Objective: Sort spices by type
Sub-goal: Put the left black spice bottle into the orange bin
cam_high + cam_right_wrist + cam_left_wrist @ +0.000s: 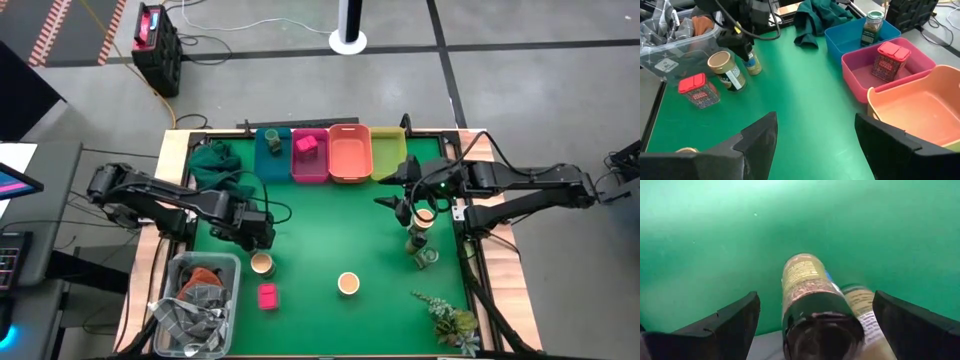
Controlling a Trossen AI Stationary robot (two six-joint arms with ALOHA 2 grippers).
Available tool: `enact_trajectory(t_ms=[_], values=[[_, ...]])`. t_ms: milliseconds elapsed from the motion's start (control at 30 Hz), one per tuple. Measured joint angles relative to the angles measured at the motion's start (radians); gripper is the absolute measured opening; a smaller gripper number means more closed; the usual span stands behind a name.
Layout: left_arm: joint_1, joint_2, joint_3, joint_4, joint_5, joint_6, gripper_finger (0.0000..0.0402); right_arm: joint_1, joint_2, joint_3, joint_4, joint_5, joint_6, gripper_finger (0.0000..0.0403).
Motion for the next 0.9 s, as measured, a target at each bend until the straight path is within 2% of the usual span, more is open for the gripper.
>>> enact_trajectory(t_ms=[200, 600, 733, 900], values=[[0.001, 0.077, 0.000, 0.049, 0.078, 0.043, 0.0329, -0.020, 0.003, 0.000, -0.001, 0.001, -0.002, 0.0291], [0.002, 0.091, 0.000, 0.067, 0.054, 0.062, 0.0188, -0.021, 0.003, 0.000, -0.008, 0.000, -0.001, 0.0291], [0.030, 0.091, 0.016, 0.062, 0.052, 0.115, 0.0187, -0.021, 0.003, 0.000, -0.009, 0.000, -0.005, 0.0291], [0.128, 0.091, 0.083, 0.063, 0.027, 0.248, 0.0187, -0.022, 0.003, 0.000, -0.009, 0.000, -0.010, 0.0291]])
